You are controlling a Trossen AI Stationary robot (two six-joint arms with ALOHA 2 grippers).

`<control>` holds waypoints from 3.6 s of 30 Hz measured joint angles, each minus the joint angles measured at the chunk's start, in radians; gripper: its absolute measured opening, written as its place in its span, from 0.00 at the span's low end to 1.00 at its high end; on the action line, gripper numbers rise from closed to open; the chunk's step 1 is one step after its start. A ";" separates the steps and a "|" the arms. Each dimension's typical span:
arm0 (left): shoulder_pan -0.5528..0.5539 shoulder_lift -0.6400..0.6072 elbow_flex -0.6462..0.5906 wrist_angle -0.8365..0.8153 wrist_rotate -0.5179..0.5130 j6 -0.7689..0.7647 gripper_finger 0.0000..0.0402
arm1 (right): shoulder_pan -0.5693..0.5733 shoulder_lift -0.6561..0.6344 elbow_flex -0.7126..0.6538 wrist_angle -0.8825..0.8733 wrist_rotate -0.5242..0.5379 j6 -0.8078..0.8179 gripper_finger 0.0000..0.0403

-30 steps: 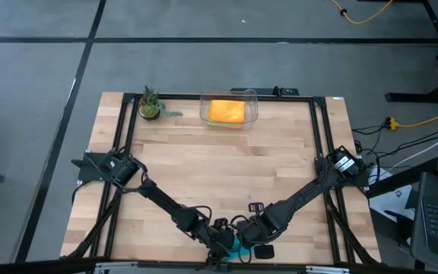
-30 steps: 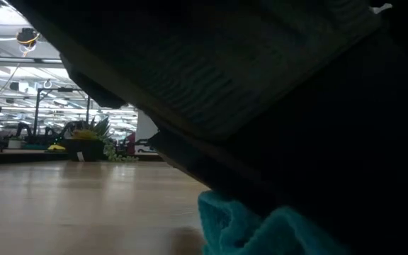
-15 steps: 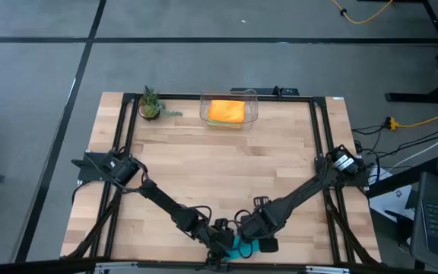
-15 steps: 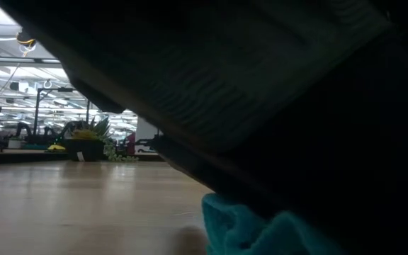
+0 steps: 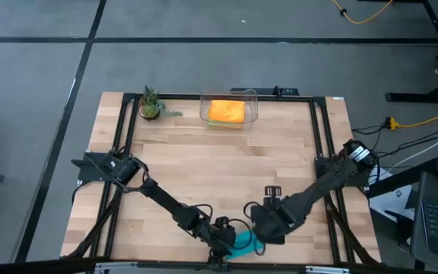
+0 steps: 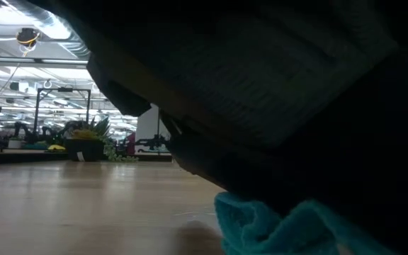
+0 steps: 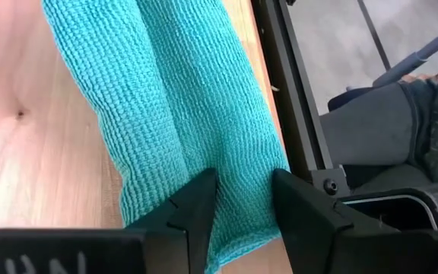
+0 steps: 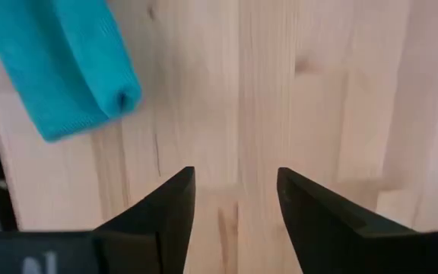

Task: Fold microfiber towels
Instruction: Put the folded blue microfiber cloth into the transparent bin

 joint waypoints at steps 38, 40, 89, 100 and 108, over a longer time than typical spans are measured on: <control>0.205 0.000 0.001 0.009 0.057 -0.053 0.33 | 0.272 0.012 -0.283 0.431 0.454 0.162 0.54; 0.215 0.000 0.001 0.009 0.057 -0.053 0.33 | 0.248 0.012 -0.319 0.452 0.463 0.159 0.59; 0.262 -0.023 -0.001 -0.014 0.157 -0.071 0.33 | -0.037 0.004 -0.536 0.768 0.080 -0.358 0.23; 0.263 -0.251 -0.001 -0.318 0.135 0.023 0.33 | -0.034 0.005 -0.537 0.762 0.125 -0.302 0.06; 0.210 -0.443 -0.001 -0.570 -0.007 0.030 0.33 | -0.073 0.007 -0.539 0.736 0.219 -0.256 0.06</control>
